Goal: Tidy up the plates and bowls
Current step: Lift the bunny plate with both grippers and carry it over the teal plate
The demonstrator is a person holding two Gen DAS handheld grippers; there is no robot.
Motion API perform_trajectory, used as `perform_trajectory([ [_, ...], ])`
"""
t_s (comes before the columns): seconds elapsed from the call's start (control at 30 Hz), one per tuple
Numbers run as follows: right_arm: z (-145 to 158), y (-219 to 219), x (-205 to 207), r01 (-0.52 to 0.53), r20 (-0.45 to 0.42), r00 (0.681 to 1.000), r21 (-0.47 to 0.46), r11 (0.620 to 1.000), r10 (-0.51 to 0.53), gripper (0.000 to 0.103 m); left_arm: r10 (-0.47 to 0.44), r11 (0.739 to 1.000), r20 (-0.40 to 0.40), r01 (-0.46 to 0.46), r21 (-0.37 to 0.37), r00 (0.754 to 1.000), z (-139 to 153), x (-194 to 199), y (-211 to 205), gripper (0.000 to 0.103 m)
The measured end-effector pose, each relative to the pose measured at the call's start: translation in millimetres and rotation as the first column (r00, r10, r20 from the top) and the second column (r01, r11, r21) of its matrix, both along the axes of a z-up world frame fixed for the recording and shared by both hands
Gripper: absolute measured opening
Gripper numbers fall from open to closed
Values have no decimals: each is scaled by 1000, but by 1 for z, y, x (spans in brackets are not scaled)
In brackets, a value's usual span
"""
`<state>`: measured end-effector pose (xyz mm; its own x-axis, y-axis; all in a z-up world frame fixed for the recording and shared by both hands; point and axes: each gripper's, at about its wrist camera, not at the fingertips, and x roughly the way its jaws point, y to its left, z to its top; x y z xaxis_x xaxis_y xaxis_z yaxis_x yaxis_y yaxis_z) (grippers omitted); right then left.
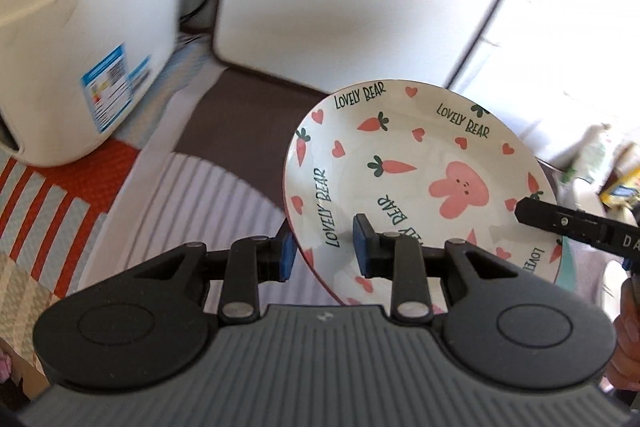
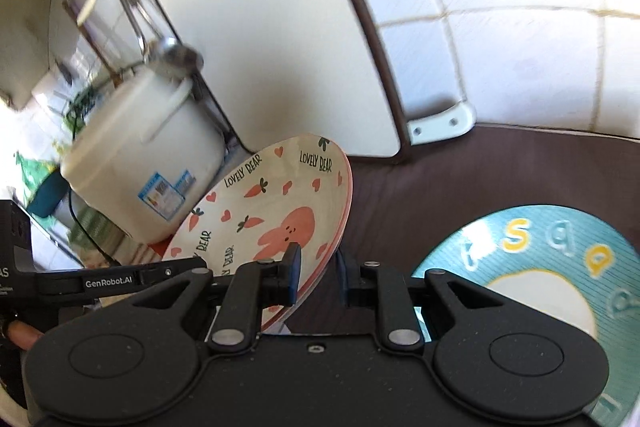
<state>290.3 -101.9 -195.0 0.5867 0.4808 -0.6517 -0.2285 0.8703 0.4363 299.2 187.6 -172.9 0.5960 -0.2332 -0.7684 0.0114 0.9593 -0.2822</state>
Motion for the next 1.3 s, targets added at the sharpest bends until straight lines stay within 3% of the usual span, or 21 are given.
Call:
perform_trajectory([
  [0.27, 37, -45, -49, 100, 70, 993, 11, 995, -100, 24, -146, 989, 69, 144, 31, 987, 37, -16, -56, 27],
  [0.53, 49, -92, -84, 188, 70, 980, -23, 982, -186, 24, -267, 963, 62, 264, 51, 962, 40, -22, -117, 27],
  [0.77, 30, -126, -95, 248, 19, 969, -33, 968, -247, 24, -322, 945, 17, 320, 74, 947, 14, -23, -156, 27],
  [1.03, -3, -141, -92, 257, -39, 965, -37, 966, -259, 24, -327, 940, -50, 330, 82, 944, -20, -13, -171, 28],
  [1.3, -24, -149, -87, 266, -94, 959, -27, 964, -267, 24, -337, 932, -100, 347, 103, 936, -35, 1, -182, 28],
])
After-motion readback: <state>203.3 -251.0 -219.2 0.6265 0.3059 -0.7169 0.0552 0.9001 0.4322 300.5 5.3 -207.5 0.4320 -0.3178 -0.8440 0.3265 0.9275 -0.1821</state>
